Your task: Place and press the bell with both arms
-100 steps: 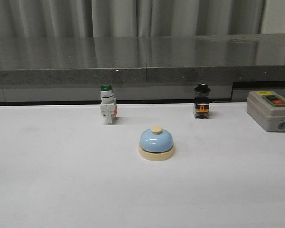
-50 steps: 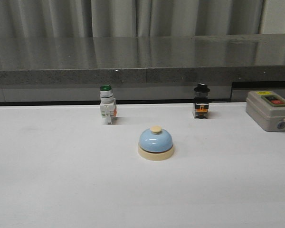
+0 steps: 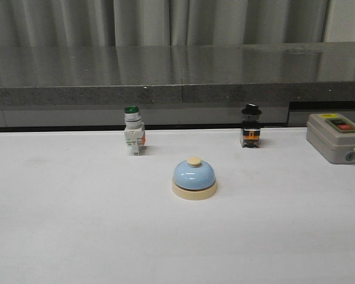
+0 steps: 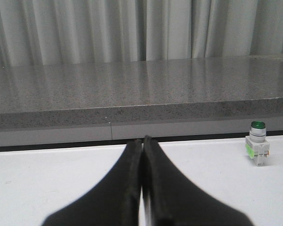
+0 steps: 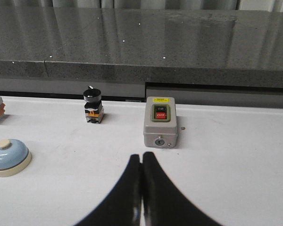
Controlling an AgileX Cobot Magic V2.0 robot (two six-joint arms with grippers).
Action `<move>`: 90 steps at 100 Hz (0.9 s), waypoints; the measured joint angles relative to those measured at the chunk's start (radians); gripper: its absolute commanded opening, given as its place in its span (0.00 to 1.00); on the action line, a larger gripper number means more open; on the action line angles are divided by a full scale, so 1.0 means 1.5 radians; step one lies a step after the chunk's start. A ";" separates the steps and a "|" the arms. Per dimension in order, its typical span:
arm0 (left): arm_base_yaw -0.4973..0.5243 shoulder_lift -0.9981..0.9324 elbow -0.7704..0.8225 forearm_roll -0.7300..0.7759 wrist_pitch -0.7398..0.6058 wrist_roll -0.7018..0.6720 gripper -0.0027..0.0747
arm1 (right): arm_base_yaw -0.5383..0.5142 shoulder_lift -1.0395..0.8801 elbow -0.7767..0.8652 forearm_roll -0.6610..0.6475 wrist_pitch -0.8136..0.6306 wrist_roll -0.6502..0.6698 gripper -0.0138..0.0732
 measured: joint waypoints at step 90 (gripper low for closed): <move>0.000 0.000 0.000 0.000 0.000 0.000 0.01 | 0.000 -0.043 0.112 -0.001 -0.108 0.000 0.09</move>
